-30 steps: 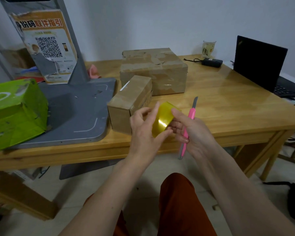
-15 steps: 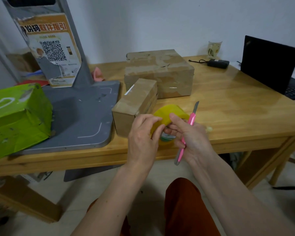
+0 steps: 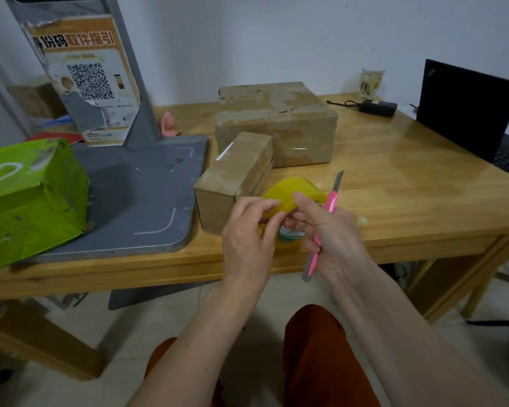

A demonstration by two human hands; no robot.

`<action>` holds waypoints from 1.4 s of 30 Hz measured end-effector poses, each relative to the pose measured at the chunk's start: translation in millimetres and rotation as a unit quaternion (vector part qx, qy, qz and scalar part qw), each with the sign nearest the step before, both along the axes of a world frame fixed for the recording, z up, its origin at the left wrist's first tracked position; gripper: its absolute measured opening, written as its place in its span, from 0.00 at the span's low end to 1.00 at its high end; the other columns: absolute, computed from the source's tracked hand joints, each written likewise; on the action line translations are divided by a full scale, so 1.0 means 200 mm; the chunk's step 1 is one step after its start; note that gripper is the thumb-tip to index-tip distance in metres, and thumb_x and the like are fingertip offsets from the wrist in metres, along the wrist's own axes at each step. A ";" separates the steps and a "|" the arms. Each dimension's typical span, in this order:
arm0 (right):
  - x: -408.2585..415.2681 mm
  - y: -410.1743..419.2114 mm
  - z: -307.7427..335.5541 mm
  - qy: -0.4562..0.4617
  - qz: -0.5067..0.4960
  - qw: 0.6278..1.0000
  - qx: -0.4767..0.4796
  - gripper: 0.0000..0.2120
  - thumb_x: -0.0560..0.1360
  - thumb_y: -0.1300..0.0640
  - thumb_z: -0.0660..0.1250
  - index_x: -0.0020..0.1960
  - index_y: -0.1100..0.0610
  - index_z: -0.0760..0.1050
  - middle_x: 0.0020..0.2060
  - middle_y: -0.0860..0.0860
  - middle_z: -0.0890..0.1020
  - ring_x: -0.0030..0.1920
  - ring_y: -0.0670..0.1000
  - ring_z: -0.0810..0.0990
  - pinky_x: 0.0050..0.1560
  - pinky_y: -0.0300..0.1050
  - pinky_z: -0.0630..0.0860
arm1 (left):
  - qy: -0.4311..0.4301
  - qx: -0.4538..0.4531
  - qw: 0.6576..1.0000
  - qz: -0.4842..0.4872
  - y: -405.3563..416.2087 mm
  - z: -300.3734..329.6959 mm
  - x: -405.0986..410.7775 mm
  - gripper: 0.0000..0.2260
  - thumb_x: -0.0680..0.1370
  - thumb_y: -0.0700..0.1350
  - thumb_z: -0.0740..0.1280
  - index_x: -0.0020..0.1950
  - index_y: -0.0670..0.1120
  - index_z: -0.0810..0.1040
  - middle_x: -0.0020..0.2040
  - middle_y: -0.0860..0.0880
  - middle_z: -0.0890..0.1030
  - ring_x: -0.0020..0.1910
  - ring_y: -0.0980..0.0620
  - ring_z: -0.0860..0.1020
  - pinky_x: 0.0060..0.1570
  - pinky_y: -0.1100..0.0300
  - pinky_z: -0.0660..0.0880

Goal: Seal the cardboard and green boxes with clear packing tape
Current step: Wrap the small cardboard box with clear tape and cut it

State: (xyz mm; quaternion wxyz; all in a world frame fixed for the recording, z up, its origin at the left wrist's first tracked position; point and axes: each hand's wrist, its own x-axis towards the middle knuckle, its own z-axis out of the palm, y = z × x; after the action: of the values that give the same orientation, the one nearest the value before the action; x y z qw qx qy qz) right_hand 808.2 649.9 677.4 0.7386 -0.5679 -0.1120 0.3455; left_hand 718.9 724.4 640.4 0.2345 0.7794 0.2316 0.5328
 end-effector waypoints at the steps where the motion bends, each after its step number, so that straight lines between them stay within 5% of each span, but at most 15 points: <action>1: 0.00 0.00 0.00 0.000 0.000 1.000 -0.002 0.11 0.73 0.54 0.73 0.45 0.63 0.78 0.39 0.59 0.83 0.34 0.51 0.81 0.18 0.34 0.61 | 0.003 0.009 1.000 0.002 0.00 0.00 0.00 0.07 0.74 0.39 0.73 0.51 0.41 0.83 0.47 0.47 0.79 0.43 0.60 0.74 0.43 0.73 0.73; 11: -0.02 0.00 0.03 -0.018 0.004 1.000 -0.021 0.10 0.73 0.55 0.72 0.43 0.62 0.77 0.38 0.59 0.83 0.34 0.51 0.81 0.18 0.33 0.62 | 0.030 0.007 0.999 -0.018 0.01 0.03 -0.02 0.03 0.74 0.36 0.73 0.44 0.43 0.80 0.42 0.51 0.77 0.40 0.63 0.73 0.41 0.74 0.70; 16: 0.00 -0.02 0.03 -0.023 0.010 1.000 -0.018 0.13 0.74 0.55 0.72 0.48 0.66 0.78 0.40 0.61 0.83 0.36 0.53 0.81 0.18 0.33 0.60 | 0.003 -0.076 0.993 -0.095 0.05 0.03 -0.06 0.10 0.75 0.37 0.72 0.55 0.46 0.83 0.45 0.54 0.78 0.45 0.60 0.77 0.46 0.71 0.73; 20: 0.00 -0.03 0.05 -0.040 0.027 0.998 -0.036 0.11 0.74 0.55 0.72 0.45 0.64 0.78 0.41 0.62 0.83 0.38 0.54 0.82 0.18 0.34 0.60 | 0.001 -0.029 0.995 -0.093 0.11 0.07 -0.05 0.06 0.71 0.38 0.74 0.47 0.42 0.86 0.42 0.56 0.79 0.44 0.63 0.77 0.43 0.73 0.73; 24: 0.01 -0.04 0.06 -0.051 0.031 0.997 -0.052 0.11 0.74 0.54 0.72 0.43 0.63 0.78 0.41 0.61 0.84 0.39 0.55 0.83 0.18 0.33 0.63 | 0.061 0.072 0.990 -0.101 0.15 0.11 -0.04 0.04 0.72 0.39 0.73 0.44 0.40 0.85 0.41 0.47 0.82 0.42 0.58 0.77 0.43 0.73 0.72; 29: 0.01 -0.03 0.06 -0.052 0.031 0.997 -0.048 0.11 0.74 0.55 0.72 0.42 0.63 0.77 0.37 0.60 0.84 0.36 0.54 0.82 0.18 0.33 0.63 | 0.108 0.165 0.978 -0.065 0.16 0.11 -0.03 0.09 0.77 0.42 0.65 0.44 0.38 0.81 0.42 0.43 0.79 0.43 0.55 0.73 0.45 0.68 0.70; 34: 0.04 -0.03 0.06 -0.047 0.034 0.997 -0.043 0.14 0.74 0.54 0.72 0.48 0.67 0.78 0.39 0.61 0.84 0.36 0.52 0.83 0.19 0.34 0.60 | 0.093 0.182 0.976 -0.071 0.17 0.07 -0.05 0.10 0.76 0.43 0.67 0.48 0.37 0.84 0.44 0.43 0.81 0.45 0.53 0.76 0.48 0.70 0.71; 38: 0.03 -0.03 0.05 -0.073 0.052 0.995 -0.051 0.11 0.74 0.54 0.72 0.43 0.63 0.78 0.34 0.57 0.84 0.35 0.52 0.82 0.19 0.34 0.61 | 0.105 0.106 0.981 -0.124 0.19 0.15 -0.06 0.05 0.72 0.42 0.73 0.44 0.40 0.85 0.41 0.46 0.82 0.42 0.57 0.77 0.42 0.70 0.73; 42: 0.03 -0.04 0.06 -0.082 0.056 0.993 -0.057 0.10 0.74 0.55 0.72 0.41 0.62 0.78 0.31 0.55 0.83 0.33 0.50 0.81 0.20 0.34 0.61 | 0.191 0.121 0.965 -0.132 0.19 0.20 -0.07 0.03 0.74 0.41 0.72 0.44 0.42 0.82 0.41 0.48 0.79 0.40 0.57 0.73 0.39 0.63 0.72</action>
State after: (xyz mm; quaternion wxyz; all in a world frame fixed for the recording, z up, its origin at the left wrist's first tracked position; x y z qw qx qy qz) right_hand 814.5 642.6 688.8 0.6725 -0.6287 -0.1840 0.3444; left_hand 704.8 763.3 680.1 0.1585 0.9130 0.1007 0.3623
